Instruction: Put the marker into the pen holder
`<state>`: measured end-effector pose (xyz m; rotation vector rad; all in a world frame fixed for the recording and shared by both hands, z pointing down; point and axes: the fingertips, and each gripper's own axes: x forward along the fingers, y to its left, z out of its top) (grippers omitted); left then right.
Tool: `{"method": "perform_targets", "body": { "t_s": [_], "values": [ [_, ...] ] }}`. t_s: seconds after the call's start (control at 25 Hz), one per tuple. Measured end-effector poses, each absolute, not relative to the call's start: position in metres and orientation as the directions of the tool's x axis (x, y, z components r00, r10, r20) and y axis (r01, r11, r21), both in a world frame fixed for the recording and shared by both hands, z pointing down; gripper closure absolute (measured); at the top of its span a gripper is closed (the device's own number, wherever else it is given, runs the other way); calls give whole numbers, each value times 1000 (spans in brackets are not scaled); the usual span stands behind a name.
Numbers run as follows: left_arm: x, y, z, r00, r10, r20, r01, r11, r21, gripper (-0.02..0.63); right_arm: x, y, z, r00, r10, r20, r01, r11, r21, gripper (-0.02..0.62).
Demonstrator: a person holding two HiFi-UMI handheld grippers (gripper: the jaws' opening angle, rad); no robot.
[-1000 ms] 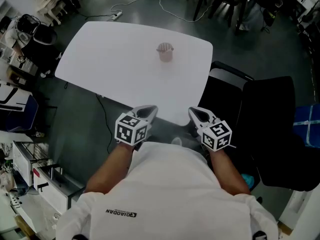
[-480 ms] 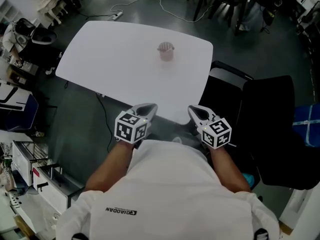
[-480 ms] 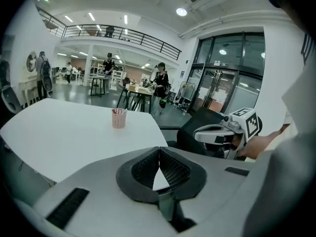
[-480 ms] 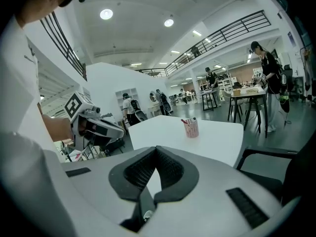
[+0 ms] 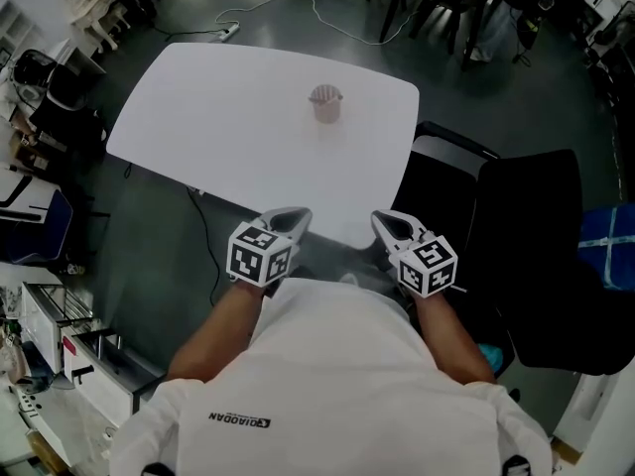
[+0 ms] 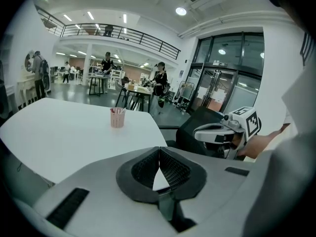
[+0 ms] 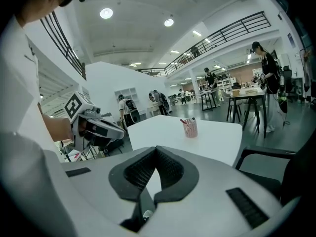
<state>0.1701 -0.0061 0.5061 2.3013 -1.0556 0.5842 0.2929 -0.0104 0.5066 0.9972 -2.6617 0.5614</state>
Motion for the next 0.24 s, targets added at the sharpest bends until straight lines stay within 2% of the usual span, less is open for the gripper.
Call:
{"method": "perform_targets", "body": {
  "t_s": [0.24],
  "values": [
    [173, -9, 501, 605, -554, 572, -779, -558, 284, 577, 298, -12, 507, -727, -589, 354, -682, 677, -275, 577]
  ]
}}
